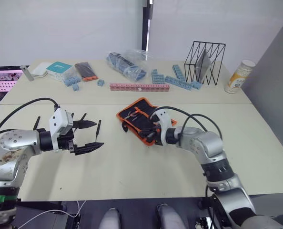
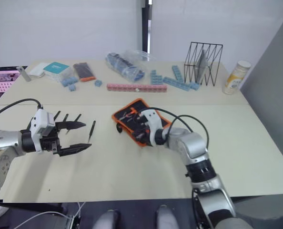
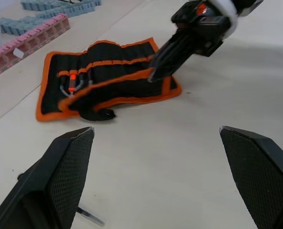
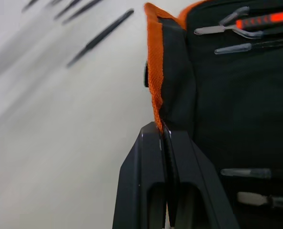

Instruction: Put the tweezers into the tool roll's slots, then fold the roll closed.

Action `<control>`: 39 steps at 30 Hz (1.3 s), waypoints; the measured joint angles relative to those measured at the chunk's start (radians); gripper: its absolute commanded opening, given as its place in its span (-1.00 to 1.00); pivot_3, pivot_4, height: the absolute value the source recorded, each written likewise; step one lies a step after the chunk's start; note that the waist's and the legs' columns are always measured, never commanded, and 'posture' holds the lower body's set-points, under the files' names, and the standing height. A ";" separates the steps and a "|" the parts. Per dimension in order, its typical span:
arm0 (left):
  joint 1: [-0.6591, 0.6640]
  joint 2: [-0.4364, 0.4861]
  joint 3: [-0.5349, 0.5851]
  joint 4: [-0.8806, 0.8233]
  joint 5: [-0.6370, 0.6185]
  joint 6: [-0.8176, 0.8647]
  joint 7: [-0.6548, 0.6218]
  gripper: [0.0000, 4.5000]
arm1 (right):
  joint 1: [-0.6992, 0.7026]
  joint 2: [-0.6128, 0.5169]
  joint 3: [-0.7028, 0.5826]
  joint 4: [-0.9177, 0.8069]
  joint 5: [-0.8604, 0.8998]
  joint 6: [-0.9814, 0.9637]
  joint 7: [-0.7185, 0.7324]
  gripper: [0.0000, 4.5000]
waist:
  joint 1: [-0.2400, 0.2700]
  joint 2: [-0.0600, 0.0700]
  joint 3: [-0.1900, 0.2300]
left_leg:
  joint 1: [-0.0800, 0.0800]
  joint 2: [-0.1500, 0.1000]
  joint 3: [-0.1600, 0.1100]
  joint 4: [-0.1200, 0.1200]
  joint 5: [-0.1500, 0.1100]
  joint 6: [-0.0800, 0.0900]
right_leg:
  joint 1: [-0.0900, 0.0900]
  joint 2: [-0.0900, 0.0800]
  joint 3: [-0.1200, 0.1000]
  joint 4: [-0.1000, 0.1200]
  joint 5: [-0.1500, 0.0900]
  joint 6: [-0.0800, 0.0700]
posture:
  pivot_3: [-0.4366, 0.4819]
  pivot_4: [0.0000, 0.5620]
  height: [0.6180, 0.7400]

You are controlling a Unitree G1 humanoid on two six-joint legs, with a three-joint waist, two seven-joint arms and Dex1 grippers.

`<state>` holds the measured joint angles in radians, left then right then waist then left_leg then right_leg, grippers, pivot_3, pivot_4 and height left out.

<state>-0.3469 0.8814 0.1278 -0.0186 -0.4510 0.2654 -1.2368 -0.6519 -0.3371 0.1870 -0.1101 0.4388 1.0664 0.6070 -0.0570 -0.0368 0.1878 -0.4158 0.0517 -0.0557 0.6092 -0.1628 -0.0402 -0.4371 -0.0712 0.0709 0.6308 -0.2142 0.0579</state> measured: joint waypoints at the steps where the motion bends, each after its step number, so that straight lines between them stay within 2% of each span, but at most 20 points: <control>1: -0.023 -0.003 -0.021 0.025 0.021 -0.022 -0.012 1.00 | 0.013 -0.021 0.000 -0.035 0.010 0.021 0.008 -0.99 | -0.002 0.000 0.000 | 0.000 0.000 0.000 0.000 0.000 0.000 | 0.000 0.000 0.000 0.000 0.000 0.000 | -0.05 -0.47 0.95; 5: -0.145 -0.064 -0.125 0.185 0.132 -0.164 -0.041 1.00 | 0.057 -0.102 0.002 -0.171 0.060 0.103 0.046 -0.99 | 0.001 0.000 0.000 | 0.000 0.000 0.000 0.001 0.000 0.000 | 0.000 0.000 0.000 0.000 0.000 0.000 | -0.05 -0.47 0.95; 10: -0.261 -0.146 -0.219 0.375 0.222 -0.312 -0.083 1.00 | 0.069 -0.109 0.000 -0.238 0.097 0.153 0.041 -0.99 | 0.004 0.000 0.000 | -0.001 0.000 -0.001 0.003 0.000 0.000 | 0.000 0.001 0.000 0.001 0.000 0.000 | -0.05 -0.47 0.95; 15: -0.377 -0.212 -0.262 0.520 0.278 -0.397 -0.112 1.00 | 0.073 -0.104 -0.003 -0.254 0.109 0.173 0.018 -0.99 | 0.014 -0.001 0.000 | -0.003 0.000 -0.001 0.005 0.000 0.000 | 0.000 0.001 0.000 0.001 0.001 0.001 | -0.05 -0.47 0.95; 20: -0.426 -0.254 -0.301 0.628 0.313 -0.441 -0.155 0.35 | 0.073 -0.102 -0.006 -0.254 0.112 0.172 -0.012 -1.00 | 0.011 -0.001 0.000 | -0.005 0.000 -0.002 0.006 0.000 0.000 | -0.001 0.002 0.000 0.001 0.001 0.001 | -0.05 -0.47 0.95; 29: -0.445 -0.305 -0.306 0.711 0.357 -0.527 -0.141 -0.98 | 0.084 -0.115 -0.017 -0.267 0.115 0.170 -0.042 -1.00 | 0.014 -0.001 0.000 | -0.006 0.000 -0.004 0.007 0.000 0.000 | -0.001 0.002 0.000 0.001 0.001 0.002 | -0.05 -0.47 0.95; 39: -0.395 -0.313 -0.316 0.662 0.357 -0.529 -0.165 -0.99 | 0.153 -0.180 -0.010 -0.326 0.136 0.170 -0.020 -1.00 | 0.014 -0.001 0.000 | -0.006 0.000 -0.004 0.007 0.000 0.000 | -0.001 0.002 0.000 0.002 0.001 0.002 | -0.05 -0.47 0.95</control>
<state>-0.7415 0.5687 -0.1884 0.6433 -0.0939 -0.2635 -1.4015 -0.4988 -0.5170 0.1771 -0.4362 0.5751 1.2365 0.5873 -0.0430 -0.0374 0.1875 -0.4216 0.0513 -0.0594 0.6164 -0.1626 -0.0399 -0.4377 -0.0692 0.0712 0.6325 -0.2130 0.0594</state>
